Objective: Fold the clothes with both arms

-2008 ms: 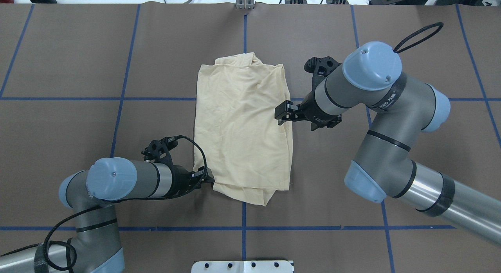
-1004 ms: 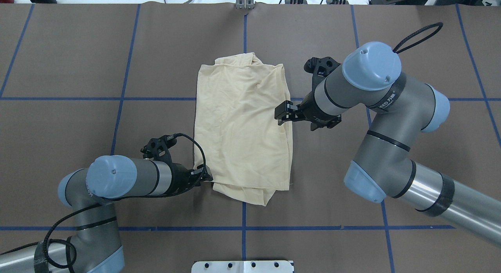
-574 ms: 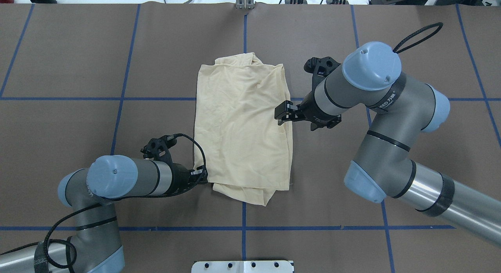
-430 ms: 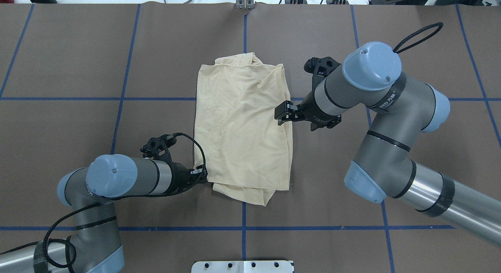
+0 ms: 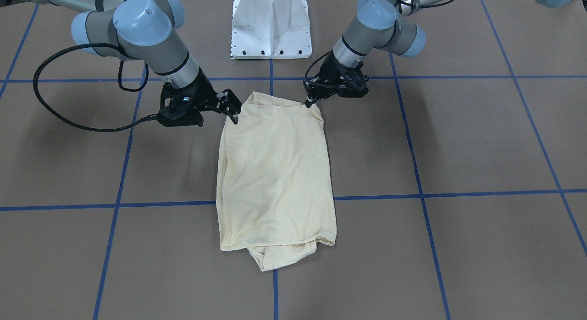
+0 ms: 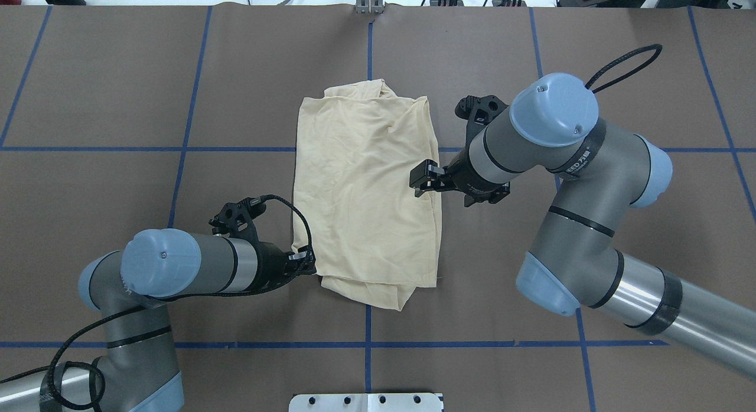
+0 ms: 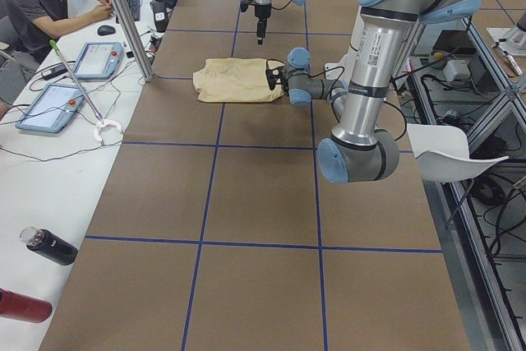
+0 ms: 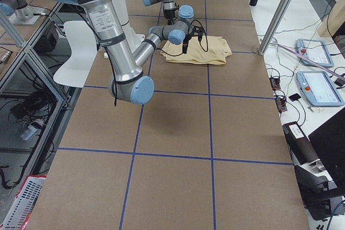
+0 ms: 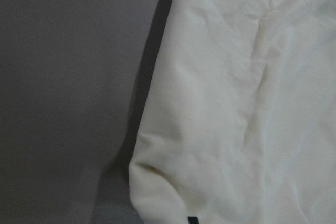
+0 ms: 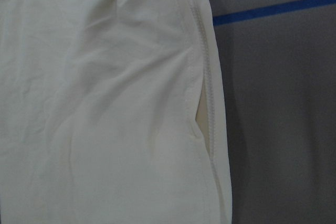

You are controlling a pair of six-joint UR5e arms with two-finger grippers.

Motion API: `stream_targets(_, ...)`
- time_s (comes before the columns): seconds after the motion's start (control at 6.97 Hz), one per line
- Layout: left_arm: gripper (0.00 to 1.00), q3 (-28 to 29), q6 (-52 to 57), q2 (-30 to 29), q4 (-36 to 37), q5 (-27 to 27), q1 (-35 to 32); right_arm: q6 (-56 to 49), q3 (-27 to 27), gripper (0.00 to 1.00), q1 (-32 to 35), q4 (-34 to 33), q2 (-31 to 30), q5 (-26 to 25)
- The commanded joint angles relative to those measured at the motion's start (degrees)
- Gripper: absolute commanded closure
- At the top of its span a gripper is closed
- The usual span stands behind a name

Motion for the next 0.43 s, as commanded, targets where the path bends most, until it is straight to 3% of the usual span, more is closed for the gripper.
stream_targets(0.0,1.00,-1.4,0.0,0.1,1.4,0.0,0.1,5.3,-0.1,0.00,-5.0,0.0,-0.7,-4.1)
stream_targets(0.29,1.00,-0.5,0.0,0.5,1.4,0.1,0.5,7.9,-0.5,0.00,-8.1,0.1,-0.6,-6.7)
